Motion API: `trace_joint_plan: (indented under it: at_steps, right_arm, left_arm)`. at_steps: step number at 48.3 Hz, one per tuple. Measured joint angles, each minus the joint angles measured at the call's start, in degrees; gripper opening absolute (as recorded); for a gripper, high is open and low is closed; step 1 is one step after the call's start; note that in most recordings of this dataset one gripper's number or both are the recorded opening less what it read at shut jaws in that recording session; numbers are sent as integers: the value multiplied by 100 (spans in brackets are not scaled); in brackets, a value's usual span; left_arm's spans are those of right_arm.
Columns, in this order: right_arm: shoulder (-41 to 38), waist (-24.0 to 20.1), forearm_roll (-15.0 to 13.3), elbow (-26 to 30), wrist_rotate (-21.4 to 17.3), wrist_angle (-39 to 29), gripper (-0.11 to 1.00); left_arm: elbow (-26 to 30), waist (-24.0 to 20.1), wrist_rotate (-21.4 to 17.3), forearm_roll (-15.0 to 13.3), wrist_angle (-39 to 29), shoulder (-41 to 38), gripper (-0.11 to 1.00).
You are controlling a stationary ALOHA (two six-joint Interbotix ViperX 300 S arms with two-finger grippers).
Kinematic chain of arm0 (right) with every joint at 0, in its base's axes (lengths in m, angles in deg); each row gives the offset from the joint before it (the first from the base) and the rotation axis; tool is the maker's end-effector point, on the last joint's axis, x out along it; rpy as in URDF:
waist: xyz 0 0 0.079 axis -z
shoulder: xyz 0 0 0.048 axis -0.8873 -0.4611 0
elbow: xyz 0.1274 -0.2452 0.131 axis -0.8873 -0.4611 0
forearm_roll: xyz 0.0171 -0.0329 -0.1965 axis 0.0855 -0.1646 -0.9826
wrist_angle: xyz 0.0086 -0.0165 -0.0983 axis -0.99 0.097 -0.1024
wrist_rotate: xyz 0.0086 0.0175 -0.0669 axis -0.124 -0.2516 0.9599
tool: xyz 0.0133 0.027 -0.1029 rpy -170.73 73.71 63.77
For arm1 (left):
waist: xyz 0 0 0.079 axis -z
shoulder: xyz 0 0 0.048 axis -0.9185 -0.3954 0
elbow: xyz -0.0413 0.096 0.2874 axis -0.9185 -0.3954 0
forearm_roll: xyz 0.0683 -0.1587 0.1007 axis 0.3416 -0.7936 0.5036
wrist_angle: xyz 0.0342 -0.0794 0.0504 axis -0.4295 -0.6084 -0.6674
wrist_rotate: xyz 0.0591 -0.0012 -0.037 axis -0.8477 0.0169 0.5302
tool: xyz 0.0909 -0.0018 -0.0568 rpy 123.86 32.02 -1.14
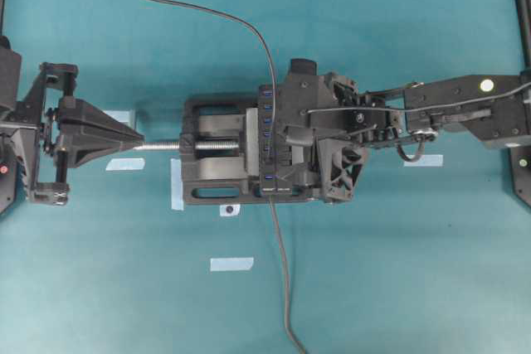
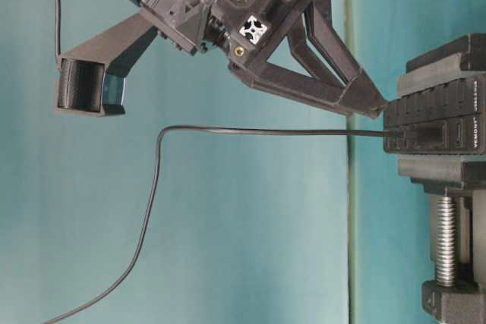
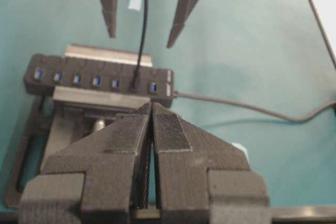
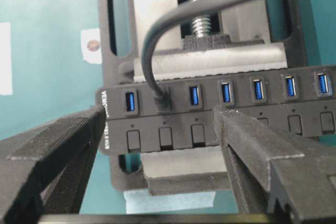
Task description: Insert the USB into the second port from the front of the fixed hub.
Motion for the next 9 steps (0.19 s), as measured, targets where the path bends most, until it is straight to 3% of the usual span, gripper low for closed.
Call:
trace_joint_plan:
  at_steps: [9]
  right_arm:
    - [0, 0, 0, 0, 0, 9, 86]
  left_arm:
    - [0, 0, 0, 0, 0, 0, 1]
